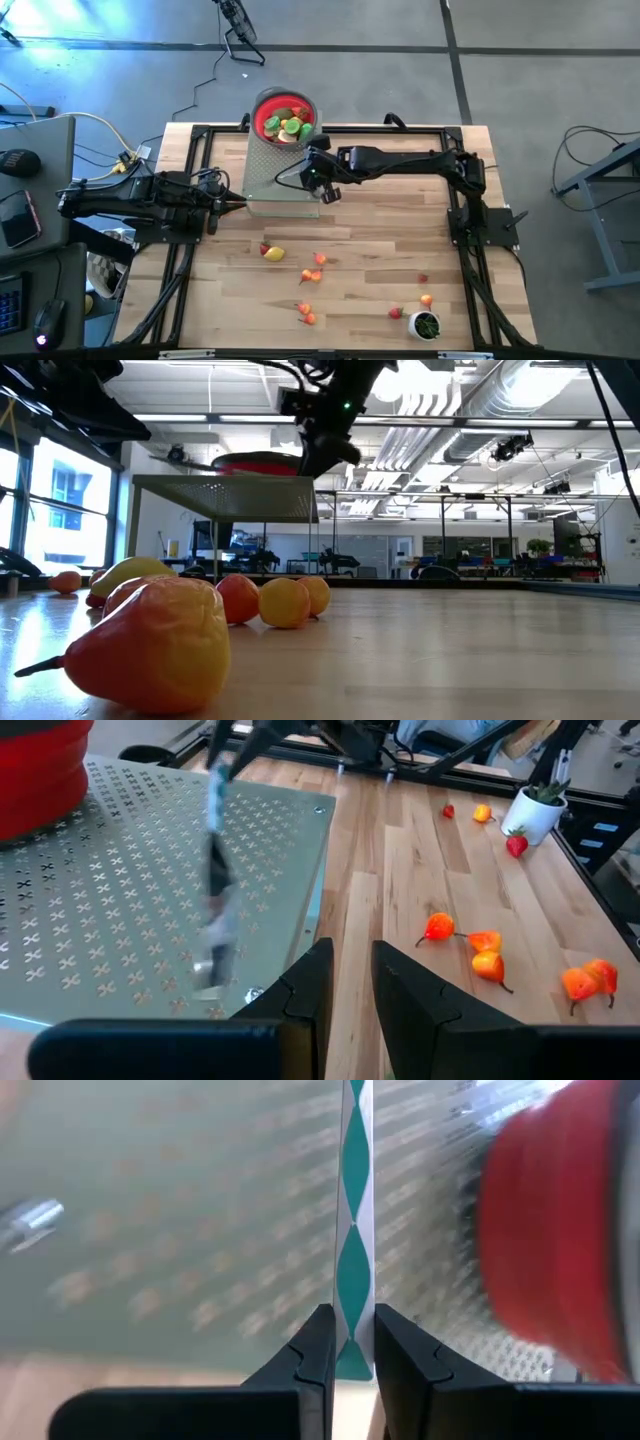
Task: Pick & Place Fruit
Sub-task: Put the blue table knife on the shelf, then put the strawberry into the red strainer on the shelf
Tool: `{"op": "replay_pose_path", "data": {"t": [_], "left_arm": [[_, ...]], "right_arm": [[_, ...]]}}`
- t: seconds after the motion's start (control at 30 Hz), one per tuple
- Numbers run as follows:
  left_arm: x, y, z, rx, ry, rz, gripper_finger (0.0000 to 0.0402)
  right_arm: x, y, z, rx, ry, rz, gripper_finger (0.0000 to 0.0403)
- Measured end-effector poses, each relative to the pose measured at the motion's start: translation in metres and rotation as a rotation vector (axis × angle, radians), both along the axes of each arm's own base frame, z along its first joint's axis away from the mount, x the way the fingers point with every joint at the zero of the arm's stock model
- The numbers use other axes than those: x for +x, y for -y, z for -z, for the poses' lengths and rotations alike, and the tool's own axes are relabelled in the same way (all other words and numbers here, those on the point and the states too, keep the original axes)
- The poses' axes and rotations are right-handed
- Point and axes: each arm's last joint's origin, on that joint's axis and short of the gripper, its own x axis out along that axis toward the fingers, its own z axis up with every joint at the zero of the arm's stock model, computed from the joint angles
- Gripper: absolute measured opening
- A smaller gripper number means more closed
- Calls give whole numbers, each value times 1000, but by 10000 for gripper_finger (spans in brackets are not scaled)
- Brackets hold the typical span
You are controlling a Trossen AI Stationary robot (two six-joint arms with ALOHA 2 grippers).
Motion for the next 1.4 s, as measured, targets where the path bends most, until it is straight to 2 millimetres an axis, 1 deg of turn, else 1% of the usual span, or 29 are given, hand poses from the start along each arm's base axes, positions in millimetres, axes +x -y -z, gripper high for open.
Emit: {"op": "replay_pose_path", "data": {"t": [0.13, 0.23, 0.4, 0.47, 0.6, 0.77, 0.87, 0.97, 1.07, 1.23, 1.4], "left_arm": [[0, 0, 0, 1, 0, 0, 67], [0, 0, 0, 2, 0, 1, 67], [0, 0, 0, 2, 0, 1, 67], [0, 0, 0, 2, 0, 1, 67], [0, 0, 0, 2, 0, 1, 67], [0, 0, 0, 2, 0, 1, 67], [0, 0, 0, 2, 0, 1, 67], [0, 0, 0, 2, 0, 1, 67], [0, 0, 0, 2, 0, 1, 67], [0, 0, 0, 2, 0, 0, 67], [0, 0, 0, 2, 0, 0, 67]], "right_arm": [[6, 5, 8, -38, 1, 35, 42], [7, 6, 9, -80, 4, 60, 42], [7, 6, 9, -90, 2, 67, 47], [7, 6, 9, -91, 2, 66, 62], [8, 2, 9, -98, 2, 63, 107], [6, -3, 6, -157, -10, 85, 149], [1, -8, -4, -153, 2, 82, 157], [-5, -12, -19, -82, 68, 83, 158], [-15, -16, -35, 40, 132, 69, 155], [-29, -20, -63, 257, 242, -1, 138], [-41, -26, -82, 387, 295, -97, 127]]}}
